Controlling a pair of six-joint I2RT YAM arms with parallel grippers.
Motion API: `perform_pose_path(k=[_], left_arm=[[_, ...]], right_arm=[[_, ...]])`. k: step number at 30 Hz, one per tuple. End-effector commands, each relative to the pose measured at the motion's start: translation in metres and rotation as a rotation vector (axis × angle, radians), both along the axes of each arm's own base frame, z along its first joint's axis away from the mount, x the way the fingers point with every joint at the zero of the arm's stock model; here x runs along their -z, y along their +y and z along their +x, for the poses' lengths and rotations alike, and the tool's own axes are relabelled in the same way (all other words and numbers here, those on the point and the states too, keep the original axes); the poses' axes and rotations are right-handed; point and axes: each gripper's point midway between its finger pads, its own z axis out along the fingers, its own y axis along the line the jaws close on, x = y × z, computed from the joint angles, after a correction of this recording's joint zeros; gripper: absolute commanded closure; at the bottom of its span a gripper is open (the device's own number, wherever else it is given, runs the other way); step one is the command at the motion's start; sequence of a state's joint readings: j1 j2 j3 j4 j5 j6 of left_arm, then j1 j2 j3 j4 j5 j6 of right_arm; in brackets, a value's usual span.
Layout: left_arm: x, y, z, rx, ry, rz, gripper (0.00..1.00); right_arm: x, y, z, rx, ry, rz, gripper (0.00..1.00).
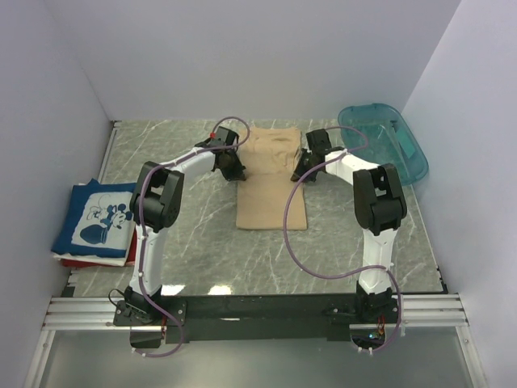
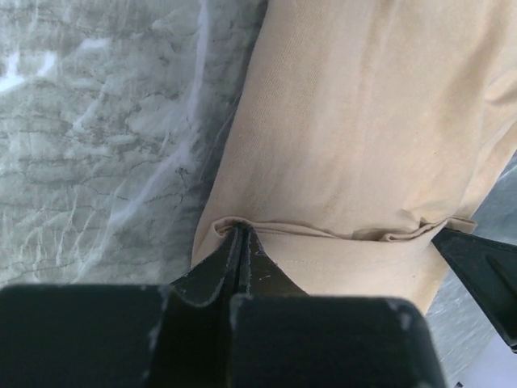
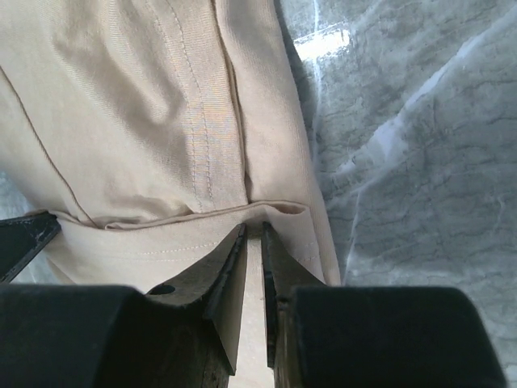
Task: Fold and stack the t-shirts
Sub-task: Fold the tshirt
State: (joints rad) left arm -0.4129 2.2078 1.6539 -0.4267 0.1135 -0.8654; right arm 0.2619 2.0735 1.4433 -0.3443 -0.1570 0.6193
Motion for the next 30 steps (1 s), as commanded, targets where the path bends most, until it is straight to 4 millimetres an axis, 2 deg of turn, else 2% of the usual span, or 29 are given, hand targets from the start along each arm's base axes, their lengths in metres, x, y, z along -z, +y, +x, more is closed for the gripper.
perform_pose_path(k=[1,7,11,13,16,18,20,21,23,24,25,26,27,28,29,30], left_arm=[[0.016,0.011,-0.009,-0.016,0.042,0.023,0.99],[0.007,0.01,-0.005,-0.006,0.028,-0.016,0.99],[-0.023,0.012,0.006,0.001,-0.038,-0.058,0.96],[-0.039,0.016,0.012,0.001,-0.071,-0.075,0.93],[-0.074,0.025,0.017,-0.016,-0.134,-0.096,0.88],[-0.083,0.032,0.017,-0.03,-0.155,-0.098,0.85],[-0.089,0.035,0.009,-0.042,-0.154,-0.111,0.85],[-0.094,0.033,0.008,-0.045,-0.167,-0.131,0.85],[-0.092,0.032,-0.009,-0.042,-0.148,-0.154,0.85],[-0.09,0.03,-0.016,-0.043,-0.14,-0.167,0.86],[-0.087,0.026,-0.029,-0.03,-0.138,-0.177,0.86],[-0.086,0.024,-0.036,-0.025,-0.137,-0.182,0.86],[-0.072,0.02,-0.052,-0.013,-0.105,-0.178,0.86],[-0.079,0.017,-0.057,-0.006,-0.128,-0.192,0.86],[-0.076,0.013,-0.065,0.003,-0.124,-0.197,0.86],[-0.062,0.009,-0.083,0.017,-0.087,-0.194,0.87]], right_arm=[[0.017,-0.015,-0.005,0.022,0.034,-0.006,0.8],[0.008,-0.022,-0.005,0.032,0.026,0.02,0.8],[-0.016,-0.023,0.001,0.024,-0.015,0.042,0.8],[-0.032,-0.026,0.004,0.029,-0.041,0.047,0.8],[-0.053,-0.031,0.005,0.036,-0.078,0.06,0.79],[-0.07,-0.034,0.005,0.039,-0.116,0.054,0.79],[-0.075,-0.034,-0.003,0.039,-0.123,0.056,0.79],[-0.087,-0.033,-0.006,0.037,-0.152,0.065,0.79],[-0.083,-0.028,-0.021,0.025,-0.143,0.066,0.79],[-0.091,-0.026,-0.025,0.021,-0.169,0.073,0.79],[-0.082,-0.024,-0.037,0.017,-0.146,0.073,0.78],[-0.081,-0.02,-0.043,0.007,-0.148,0.087,0.79],[-0.085,-0.017,-0.047,0.0,-0.164,0.099,0.78],[-0.074,-0.014,-0.06,-0.008,-0.137,0.095,0.79],[-0.072,-0.013,-0.065,-0.011,-0.137,0.092,0.79],[-0.075,-0.012,-0.069,-0.011,-0.156,0.092,0.79]])
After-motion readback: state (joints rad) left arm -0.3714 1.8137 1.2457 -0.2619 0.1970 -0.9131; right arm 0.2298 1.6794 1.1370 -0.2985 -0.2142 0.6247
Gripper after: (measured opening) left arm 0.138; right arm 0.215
